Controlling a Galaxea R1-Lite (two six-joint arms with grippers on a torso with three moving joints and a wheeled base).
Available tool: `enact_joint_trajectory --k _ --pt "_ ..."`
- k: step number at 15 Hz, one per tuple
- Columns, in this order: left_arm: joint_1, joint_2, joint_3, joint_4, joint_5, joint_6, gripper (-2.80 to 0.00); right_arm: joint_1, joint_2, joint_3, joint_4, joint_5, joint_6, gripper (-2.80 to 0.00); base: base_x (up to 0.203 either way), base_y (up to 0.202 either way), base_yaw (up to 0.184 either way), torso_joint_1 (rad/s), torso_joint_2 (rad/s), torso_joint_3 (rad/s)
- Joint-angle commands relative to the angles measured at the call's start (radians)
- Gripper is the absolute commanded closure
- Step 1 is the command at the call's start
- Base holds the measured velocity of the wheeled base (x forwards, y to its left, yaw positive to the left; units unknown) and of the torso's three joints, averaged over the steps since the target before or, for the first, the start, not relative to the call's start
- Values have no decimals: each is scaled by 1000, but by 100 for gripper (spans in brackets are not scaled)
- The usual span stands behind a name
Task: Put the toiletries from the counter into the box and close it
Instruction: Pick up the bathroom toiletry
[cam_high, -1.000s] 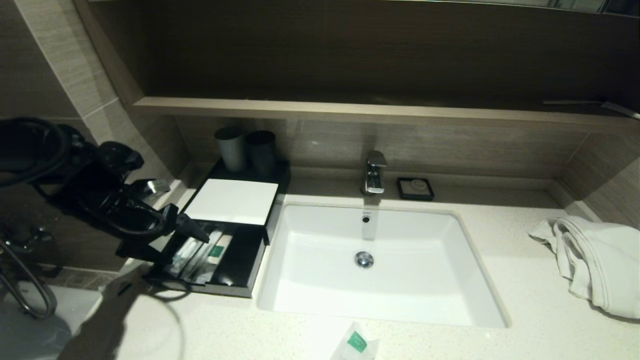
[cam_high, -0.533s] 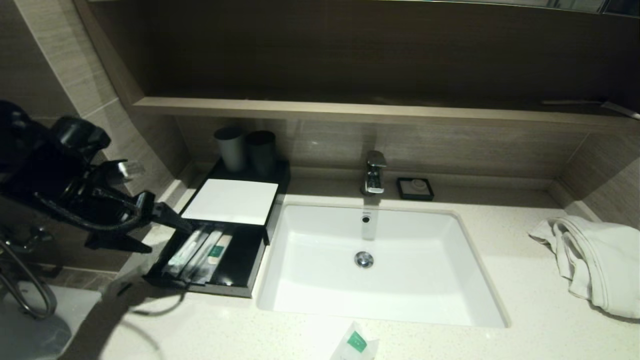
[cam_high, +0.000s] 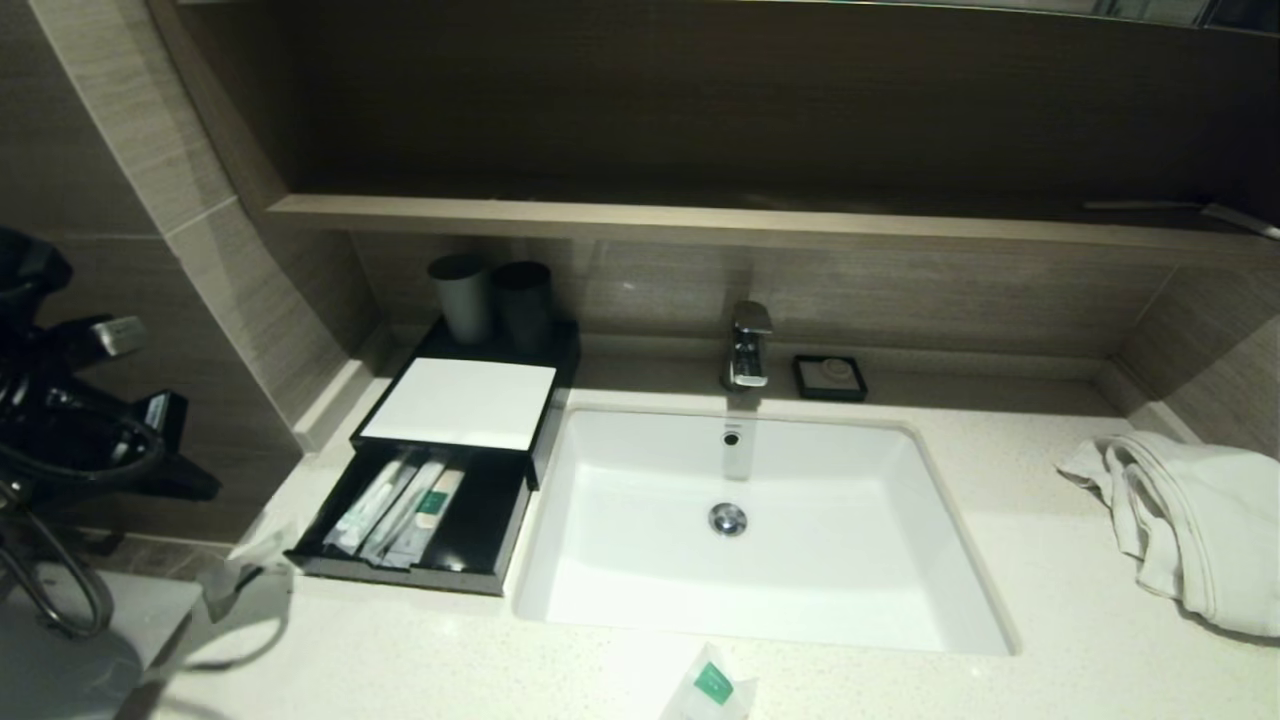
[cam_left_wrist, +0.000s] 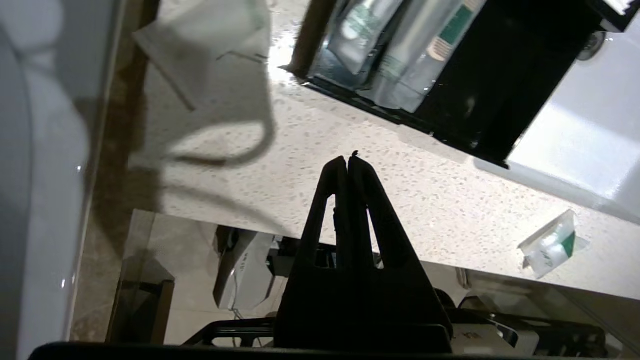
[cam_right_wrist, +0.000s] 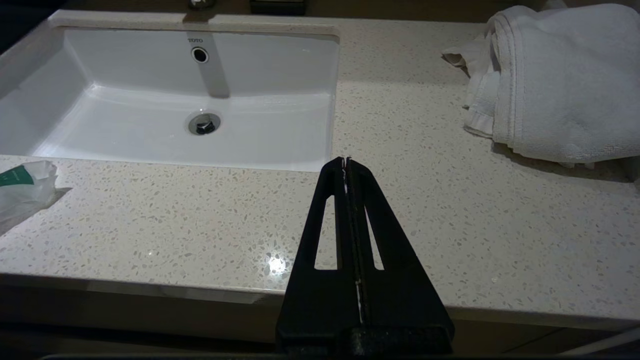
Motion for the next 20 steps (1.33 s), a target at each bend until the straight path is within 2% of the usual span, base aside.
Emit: enact_joint_trajectory --k 1,5,8,10,13,18,19,20 --pt "58 -10 22 1 -1 24 0 0 0 0 0 0 0 0 0 0 0 0 0 0" --pt "116 37 30 -40 16 28 0 0 0 0 0 0 0 0 0 0 0 0 0 0" --pt "118 88 63 -63 94 28 0 0 0 0 0 0 0 0 0 0 0 0 0 0" --pt "120 127 107 -136 164 26 0 0 0 0 0 0 0 0 0 0 0 0 0 0" --pt "120 163 148 -209 174 28 0 0 0 0 0 0 0 0 0 0 0 0 0 0" --pt "118 190 149 -213 167 26 0 0 0 0 0 0 0 0 0 0 0 0 0 0" --pt "117 197 149 -213 167 27 -280 0 0 0 0 0 0 0 0 0 0 0 0 0" --pt "117 203 147 -213 168 28 -280 0 0 0 0 0 0 0 0 0 0 0 0 0"
